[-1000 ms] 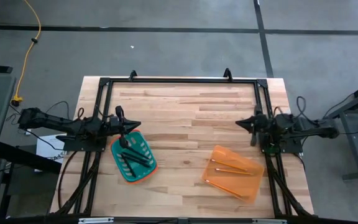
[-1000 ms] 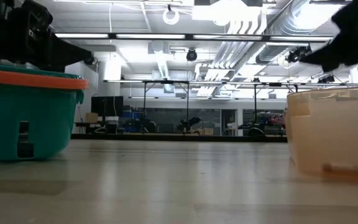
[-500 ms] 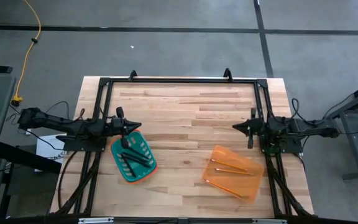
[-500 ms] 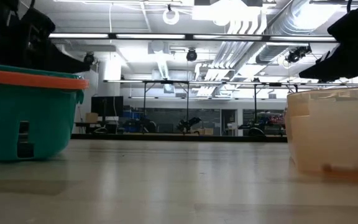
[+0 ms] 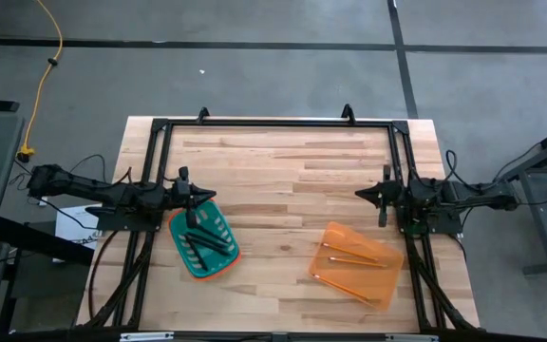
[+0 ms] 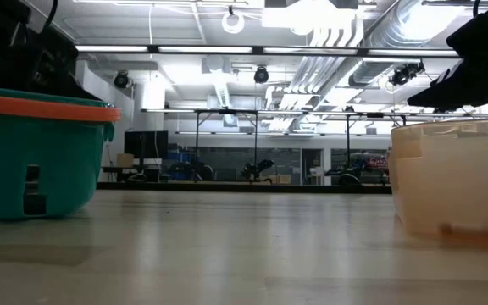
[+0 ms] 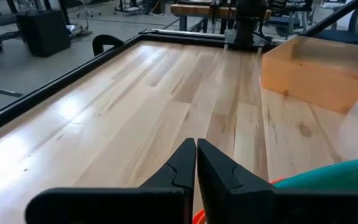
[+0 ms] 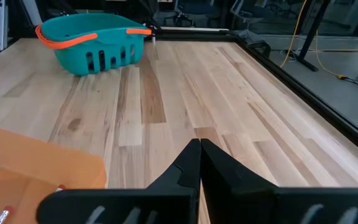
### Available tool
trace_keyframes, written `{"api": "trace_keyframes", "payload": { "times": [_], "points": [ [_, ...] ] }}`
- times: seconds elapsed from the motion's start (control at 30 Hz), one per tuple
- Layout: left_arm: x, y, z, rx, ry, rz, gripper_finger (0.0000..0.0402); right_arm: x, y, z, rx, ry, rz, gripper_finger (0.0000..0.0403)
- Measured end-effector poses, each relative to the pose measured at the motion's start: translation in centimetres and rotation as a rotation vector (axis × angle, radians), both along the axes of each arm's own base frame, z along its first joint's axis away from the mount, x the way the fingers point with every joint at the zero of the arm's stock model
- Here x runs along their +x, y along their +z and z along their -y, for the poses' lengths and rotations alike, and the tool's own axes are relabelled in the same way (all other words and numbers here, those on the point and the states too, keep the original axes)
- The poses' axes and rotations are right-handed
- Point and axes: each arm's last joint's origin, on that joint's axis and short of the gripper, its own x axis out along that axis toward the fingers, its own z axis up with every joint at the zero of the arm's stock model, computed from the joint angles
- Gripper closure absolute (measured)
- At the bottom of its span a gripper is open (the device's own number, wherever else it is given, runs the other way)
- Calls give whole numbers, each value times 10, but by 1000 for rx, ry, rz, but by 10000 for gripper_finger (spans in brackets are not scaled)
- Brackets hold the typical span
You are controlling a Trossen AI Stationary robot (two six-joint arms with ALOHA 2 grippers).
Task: Sort pens & pencils
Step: Adjust the orange bin
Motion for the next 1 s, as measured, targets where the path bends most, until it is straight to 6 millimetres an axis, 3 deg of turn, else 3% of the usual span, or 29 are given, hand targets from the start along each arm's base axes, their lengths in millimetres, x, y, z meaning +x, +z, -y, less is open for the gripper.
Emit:
{"api": "trace_keyframes", "payload": {
  "times": [0.27,1.0],
  "points": [
    [0,0,0,-6,1,7,397,0,0,0,0,0,0,403],
    [-18,26,-3,-24,79,319,396,0,0,0,0,0,0,403]
  ]
}}
